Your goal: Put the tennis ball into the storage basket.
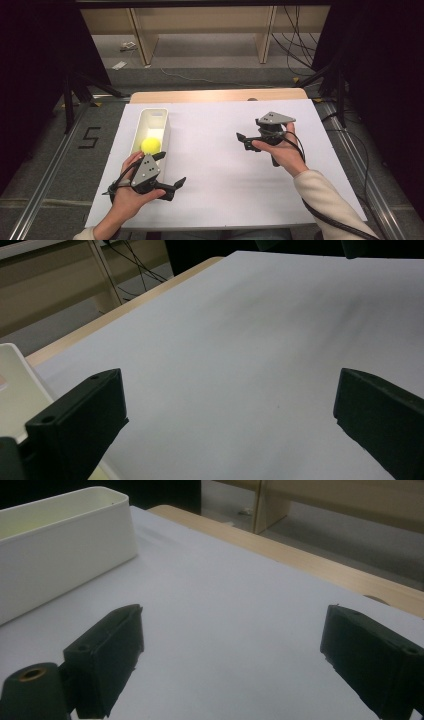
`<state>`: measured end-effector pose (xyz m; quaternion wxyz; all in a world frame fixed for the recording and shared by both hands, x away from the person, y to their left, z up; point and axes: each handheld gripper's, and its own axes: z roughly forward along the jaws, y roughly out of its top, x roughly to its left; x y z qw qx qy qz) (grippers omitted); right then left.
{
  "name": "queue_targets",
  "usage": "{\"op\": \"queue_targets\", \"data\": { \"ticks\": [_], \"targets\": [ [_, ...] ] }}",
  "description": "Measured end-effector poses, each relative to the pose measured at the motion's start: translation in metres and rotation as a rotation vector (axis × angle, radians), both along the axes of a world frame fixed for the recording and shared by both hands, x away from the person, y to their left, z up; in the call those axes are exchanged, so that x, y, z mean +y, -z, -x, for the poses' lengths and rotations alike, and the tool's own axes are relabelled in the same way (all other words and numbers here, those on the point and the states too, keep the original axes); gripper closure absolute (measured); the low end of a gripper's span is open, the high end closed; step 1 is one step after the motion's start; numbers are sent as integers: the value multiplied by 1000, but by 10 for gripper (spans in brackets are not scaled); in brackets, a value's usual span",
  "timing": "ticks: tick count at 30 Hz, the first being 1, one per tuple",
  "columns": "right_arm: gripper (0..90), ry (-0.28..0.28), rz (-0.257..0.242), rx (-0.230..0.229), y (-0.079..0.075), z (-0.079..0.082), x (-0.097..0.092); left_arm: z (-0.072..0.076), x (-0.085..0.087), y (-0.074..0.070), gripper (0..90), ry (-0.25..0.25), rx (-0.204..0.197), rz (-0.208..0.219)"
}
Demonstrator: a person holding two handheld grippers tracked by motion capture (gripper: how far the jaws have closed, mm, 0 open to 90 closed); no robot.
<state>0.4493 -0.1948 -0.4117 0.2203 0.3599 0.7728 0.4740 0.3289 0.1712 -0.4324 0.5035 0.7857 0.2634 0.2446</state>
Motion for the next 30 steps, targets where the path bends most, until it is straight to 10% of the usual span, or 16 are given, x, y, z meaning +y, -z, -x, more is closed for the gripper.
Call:
{"op": "queue_targets", "data": {
  "ticks": [30],
  "targets": [
    [114, 67, -18, -8, 8, 32, -49, 0, 2, 0, 0, -7, 2, 4]
  ]
}}
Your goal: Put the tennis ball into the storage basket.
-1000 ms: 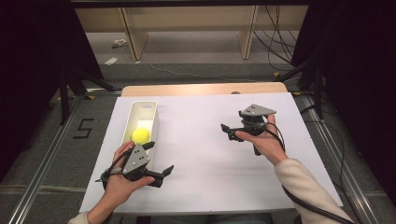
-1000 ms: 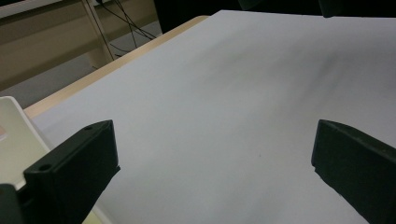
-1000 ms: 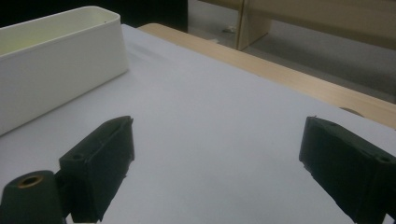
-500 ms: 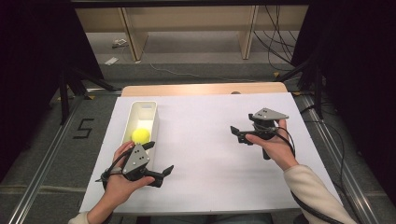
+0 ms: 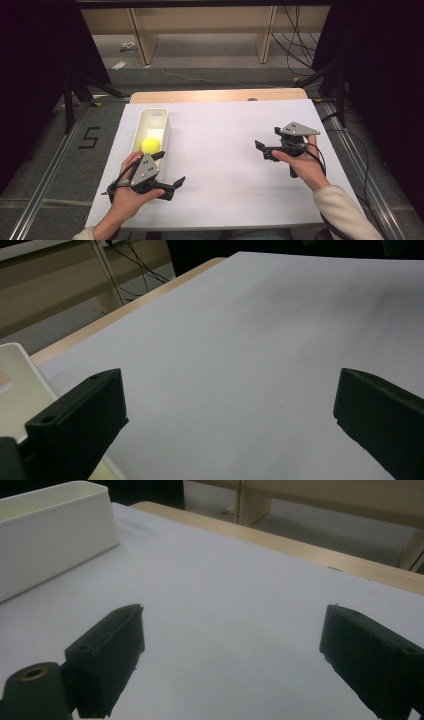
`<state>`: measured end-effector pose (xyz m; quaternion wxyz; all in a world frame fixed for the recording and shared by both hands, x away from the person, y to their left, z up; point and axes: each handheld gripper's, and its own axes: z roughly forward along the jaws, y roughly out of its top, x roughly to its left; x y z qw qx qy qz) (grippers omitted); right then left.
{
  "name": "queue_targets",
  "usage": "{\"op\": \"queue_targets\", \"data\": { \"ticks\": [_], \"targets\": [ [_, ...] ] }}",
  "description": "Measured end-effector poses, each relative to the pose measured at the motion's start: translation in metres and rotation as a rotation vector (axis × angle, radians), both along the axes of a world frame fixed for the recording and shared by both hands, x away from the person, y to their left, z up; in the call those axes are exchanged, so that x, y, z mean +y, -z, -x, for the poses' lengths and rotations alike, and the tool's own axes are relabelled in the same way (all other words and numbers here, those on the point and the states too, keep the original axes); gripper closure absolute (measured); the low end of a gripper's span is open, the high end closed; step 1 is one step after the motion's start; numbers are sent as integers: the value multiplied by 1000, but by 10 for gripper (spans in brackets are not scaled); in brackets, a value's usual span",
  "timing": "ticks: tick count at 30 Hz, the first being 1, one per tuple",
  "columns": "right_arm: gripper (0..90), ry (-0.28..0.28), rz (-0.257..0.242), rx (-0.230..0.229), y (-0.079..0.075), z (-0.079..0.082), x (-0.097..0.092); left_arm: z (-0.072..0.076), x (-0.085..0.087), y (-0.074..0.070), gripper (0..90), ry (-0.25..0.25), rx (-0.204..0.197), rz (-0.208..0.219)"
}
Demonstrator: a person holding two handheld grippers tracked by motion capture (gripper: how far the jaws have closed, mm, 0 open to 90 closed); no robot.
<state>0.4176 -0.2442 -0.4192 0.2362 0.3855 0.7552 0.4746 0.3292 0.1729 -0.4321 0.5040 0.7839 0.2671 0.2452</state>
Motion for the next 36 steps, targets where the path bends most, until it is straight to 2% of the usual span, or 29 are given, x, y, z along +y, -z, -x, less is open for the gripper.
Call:
{"op": "queue_targets", "data": {
  "ticks": [24, 36],
  "targets": [
    [120, 6, -10, 10, 7, 35, -24, 0, 1, 0, 0, -4, -1, -1],
    [121, -8, 0, 20, 12, 54, -32, 0, 1, 0, 0, -5, -1, -1]
  ]
}}
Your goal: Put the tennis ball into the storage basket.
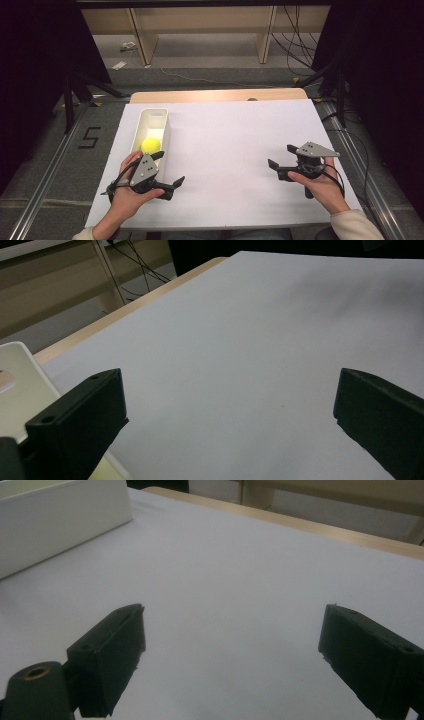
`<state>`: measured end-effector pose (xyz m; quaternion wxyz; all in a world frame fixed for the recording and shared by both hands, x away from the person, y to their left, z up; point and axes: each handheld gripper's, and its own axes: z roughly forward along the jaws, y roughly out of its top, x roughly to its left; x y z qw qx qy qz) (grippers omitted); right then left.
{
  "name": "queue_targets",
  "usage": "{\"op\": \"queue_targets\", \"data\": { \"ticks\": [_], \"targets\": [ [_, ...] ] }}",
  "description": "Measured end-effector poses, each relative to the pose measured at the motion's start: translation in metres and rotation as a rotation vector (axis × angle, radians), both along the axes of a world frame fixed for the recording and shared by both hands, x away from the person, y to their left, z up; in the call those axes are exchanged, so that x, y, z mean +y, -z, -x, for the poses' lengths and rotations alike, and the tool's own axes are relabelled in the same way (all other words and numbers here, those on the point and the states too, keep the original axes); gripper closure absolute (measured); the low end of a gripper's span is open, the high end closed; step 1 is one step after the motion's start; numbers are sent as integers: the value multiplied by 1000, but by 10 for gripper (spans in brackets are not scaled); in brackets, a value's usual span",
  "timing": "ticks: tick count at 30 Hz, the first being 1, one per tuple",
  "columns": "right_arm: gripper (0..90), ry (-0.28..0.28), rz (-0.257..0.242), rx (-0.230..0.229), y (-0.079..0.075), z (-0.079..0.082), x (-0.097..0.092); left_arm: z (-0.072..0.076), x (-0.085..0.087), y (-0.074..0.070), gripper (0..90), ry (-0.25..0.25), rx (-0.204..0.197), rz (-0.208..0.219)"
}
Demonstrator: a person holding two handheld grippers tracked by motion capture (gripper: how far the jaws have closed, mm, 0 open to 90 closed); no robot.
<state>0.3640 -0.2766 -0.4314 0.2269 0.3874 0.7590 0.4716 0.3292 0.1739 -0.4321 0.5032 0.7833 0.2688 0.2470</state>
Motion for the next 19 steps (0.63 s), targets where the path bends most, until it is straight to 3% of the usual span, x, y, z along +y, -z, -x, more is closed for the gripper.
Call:
{"op": "queue_targets", "data": {
  "ticks": [19],
  "targets": [
    [136, 11, -2, 1, 3, 2, -5, -1, 0, 0, 0, -2, 1, 0]
  ]
}}
